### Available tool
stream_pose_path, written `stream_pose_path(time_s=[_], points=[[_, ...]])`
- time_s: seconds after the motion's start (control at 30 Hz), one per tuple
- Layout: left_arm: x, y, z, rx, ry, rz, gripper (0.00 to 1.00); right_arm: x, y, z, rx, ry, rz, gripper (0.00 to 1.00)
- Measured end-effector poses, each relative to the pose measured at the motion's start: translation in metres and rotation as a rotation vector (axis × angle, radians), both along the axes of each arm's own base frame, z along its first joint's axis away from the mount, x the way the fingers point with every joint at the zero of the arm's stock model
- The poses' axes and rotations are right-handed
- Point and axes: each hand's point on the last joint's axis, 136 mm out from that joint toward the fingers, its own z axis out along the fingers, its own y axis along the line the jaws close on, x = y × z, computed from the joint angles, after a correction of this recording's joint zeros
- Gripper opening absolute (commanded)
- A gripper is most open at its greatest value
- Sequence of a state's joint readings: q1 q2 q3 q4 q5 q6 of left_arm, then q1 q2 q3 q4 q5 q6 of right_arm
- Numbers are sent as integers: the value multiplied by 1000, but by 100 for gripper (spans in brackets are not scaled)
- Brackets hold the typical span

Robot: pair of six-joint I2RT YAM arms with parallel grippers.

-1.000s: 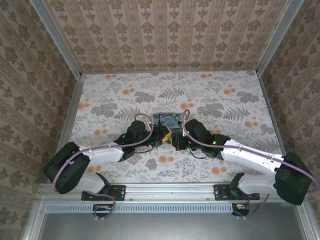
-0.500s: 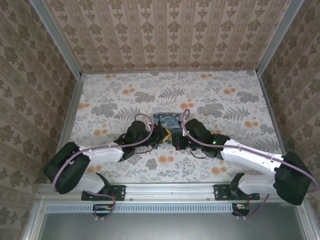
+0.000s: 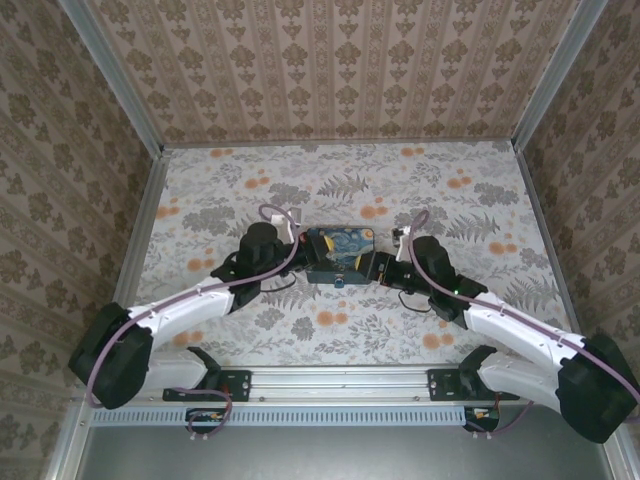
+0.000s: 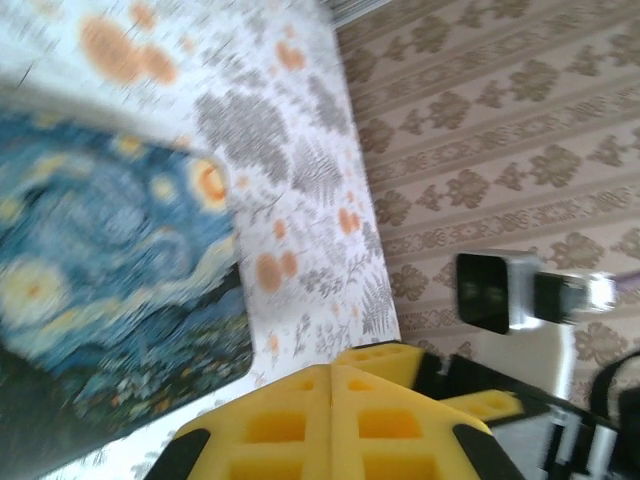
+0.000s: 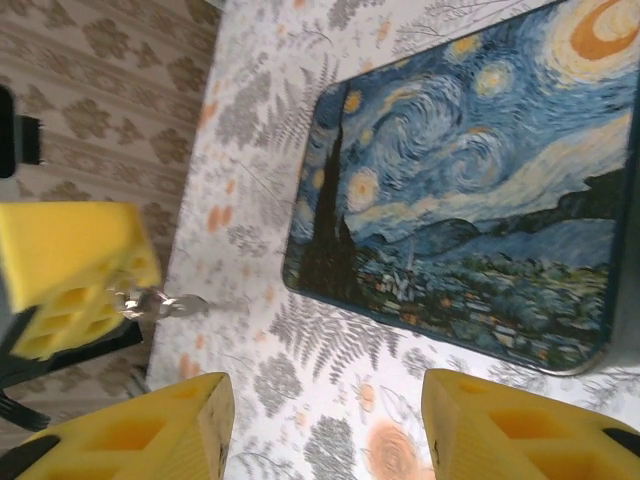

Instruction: Unlock the padlock with the key

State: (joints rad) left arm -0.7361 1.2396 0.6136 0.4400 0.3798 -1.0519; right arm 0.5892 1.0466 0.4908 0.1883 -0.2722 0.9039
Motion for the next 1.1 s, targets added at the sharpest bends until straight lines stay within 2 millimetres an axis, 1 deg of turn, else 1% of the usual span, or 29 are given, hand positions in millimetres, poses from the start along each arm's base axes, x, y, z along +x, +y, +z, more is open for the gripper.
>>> stream_pose_path(time_s=[0.1,0.27,0.4,0.5,0.7,0.8,1.1], points=[[3,-1,18,-2,-95,-17,0,8,8,13,97,-15,-7,55],[4,-2,27,-2,-168,-28,0,20,20,47,254,-87,-8,49],[7,-3,42,-42,-223,-17,0,24,23,75,348,-151,-10,44],[8,-3,51,-71,-258,-2,0,24,23,88,392,-181,-9,42],[5,-8,62,-107,-293,12,0,24,23,103,447,-214,-7,39],[2,-11,67,-127,-299,18,0,25,23,108,469,-222,-6,38],[3,-19,66,-157,-288,41,0,23,34,102,478,-208,17,35]])
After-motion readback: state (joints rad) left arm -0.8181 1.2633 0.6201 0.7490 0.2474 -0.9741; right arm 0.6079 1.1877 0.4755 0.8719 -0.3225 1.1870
